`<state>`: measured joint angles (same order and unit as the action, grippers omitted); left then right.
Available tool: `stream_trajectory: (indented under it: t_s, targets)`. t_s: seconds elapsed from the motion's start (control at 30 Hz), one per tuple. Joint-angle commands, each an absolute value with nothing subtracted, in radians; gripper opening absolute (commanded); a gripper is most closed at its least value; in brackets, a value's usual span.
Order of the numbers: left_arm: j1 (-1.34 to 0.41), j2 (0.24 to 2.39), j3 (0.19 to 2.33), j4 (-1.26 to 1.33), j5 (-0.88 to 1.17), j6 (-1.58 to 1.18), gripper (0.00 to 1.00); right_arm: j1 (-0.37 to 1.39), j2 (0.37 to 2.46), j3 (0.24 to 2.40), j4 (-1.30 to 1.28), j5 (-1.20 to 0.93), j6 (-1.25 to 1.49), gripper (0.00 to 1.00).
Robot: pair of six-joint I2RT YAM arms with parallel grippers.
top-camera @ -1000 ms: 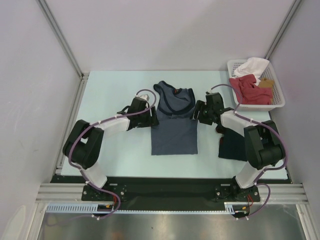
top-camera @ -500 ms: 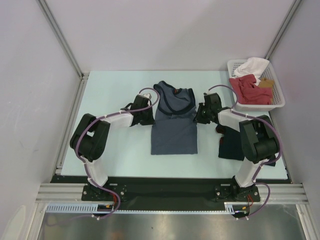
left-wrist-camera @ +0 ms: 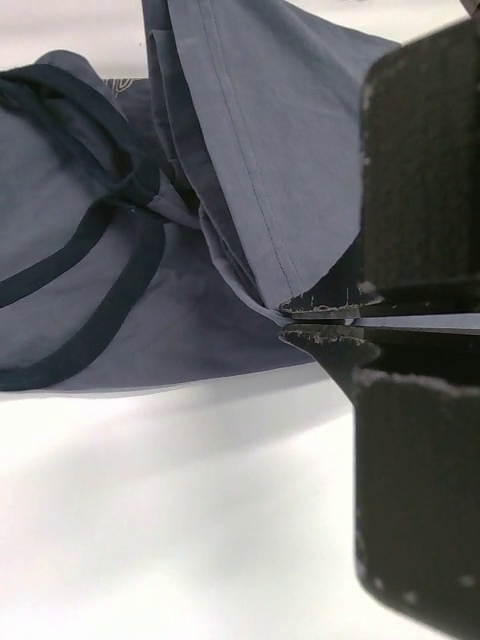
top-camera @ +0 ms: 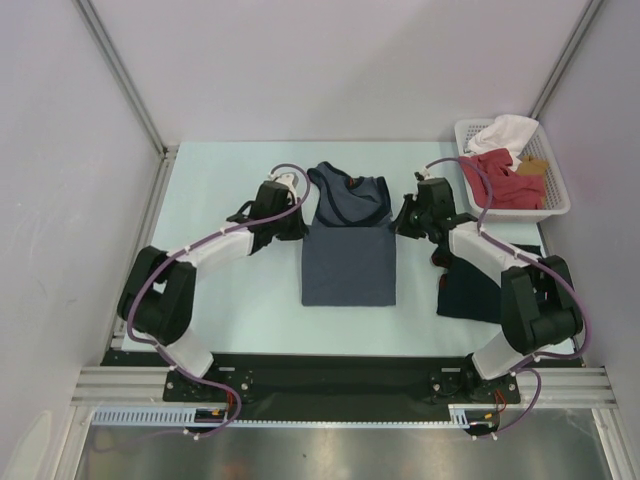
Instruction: Fold and stack the tank tops
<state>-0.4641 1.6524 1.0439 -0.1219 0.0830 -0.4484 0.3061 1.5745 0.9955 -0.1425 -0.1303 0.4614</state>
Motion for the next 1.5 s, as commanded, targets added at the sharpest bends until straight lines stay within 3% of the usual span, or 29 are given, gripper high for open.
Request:
stream_trajectory:
  t_s: [0.0,0.43,0.87,0.93,0.97,1.0,1.03,1.07,1.1,1.17,1.27,1.47]
  targets:
    - [-0.454,1.629,1.093,-0.130,0.084,-0.411,0.00,0.304,1.546,1.034,-0.166,-0.101,0.436,0.00]
    - [-0.453,1.742,1.318,-0.187,0.063,-0.394,0.00,0.270,1.683,1.216,-0.207,-0.095,0.431,0.00]
    - [-0.413,2.000,1.460,-0.213,0.098,-0.390,0.00,0.241,1.896,1.296,-0.156,-0.107,0.453,0.03]
    - [-0.410,2.026,1.480,-0.210,0.115,-0.385,0.02,0.239,1.911,1.318,-0.166,-0.100,0.454,0.17]
    - [-0.407,2.045,1.486,-0.210,0.123,-0.384,0.06,0.238,1.914,1.321,-0.169,-0.098,0.454,0.26]
    - [-0.405,2.051,1.503,-0.221,0.136,-0.382,0.21,0.238,1.910,1.319,-0.176,-0.092,0.456,0.45]
    - [-0.402,2.052,1.508,-0.230,0.135,-0.383,0.30,0.238,1.904,1.313,-0.178,-0.078,0.457,0.54]
    - [-0.399,2.033,1.490,-0.233,0.130,-0.390,0.49,0.238,1.890,1.304,-0.178,-0.072,0.459,0.61]
    - [-0.397,2.014,1.470,-0.223,0.126,-0.391,0.58,0.236,1.856,1.272,-0.179,-0.066,0.459,0.68]
    - [-0.396,1.936,1.398,-0.187,0.123,-0.394,0.75,0.238,1.806,1.224,-0.167,-0.063,0.463,0.73]
    - [-0.396,1.829,1.306,-0.183,0.135,-0.402,0.88,0.242,1.685,1.093,-0.143,-0.093,0.474,0.74]
    - [-0.454,1.583,1.009,-0.120,0.150,-0.449,0.86,0.270,1.450,0.795,-0.137,-0.181,0.485,0.66]
